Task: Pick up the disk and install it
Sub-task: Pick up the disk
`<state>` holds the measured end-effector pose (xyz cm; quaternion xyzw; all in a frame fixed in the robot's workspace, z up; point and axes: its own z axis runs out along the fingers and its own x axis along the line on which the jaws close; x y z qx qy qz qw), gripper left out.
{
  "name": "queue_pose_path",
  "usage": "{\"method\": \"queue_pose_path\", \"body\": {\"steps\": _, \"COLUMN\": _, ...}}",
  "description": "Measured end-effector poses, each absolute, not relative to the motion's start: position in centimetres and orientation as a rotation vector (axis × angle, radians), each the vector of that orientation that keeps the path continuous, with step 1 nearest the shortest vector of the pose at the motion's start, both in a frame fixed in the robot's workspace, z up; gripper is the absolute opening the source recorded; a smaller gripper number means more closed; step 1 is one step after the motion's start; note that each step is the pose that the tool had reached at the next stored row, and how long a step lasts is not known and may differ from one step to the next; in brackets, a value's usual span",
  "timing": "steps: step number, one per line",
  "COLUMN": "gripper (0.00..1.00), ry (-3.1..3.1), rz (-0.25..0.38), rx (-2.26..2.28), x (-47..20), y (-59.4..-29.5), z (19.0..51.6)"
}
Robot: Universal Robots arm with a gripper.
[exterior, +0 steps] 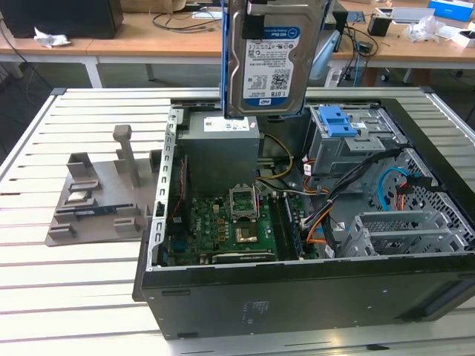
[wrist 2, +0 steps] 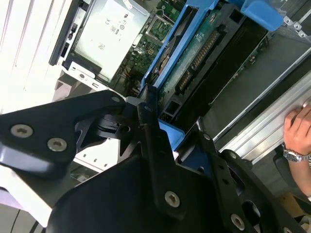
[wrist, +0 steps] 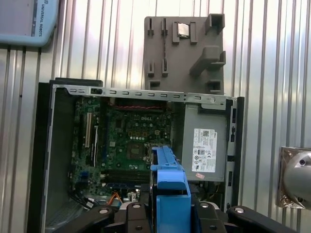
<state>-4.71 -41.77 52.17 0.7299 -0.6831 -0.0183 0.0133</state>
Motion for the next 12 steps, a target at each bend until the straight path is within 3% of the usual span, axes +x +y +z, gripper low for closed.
{"method": "queue_pose_path", "body": {"steps": 12, "gripper": 0.37, "ry": -2.128, "rz": -0.057, "rx": 2.274, "x": -3.9, "y": -43.4, "z": 51.6}}
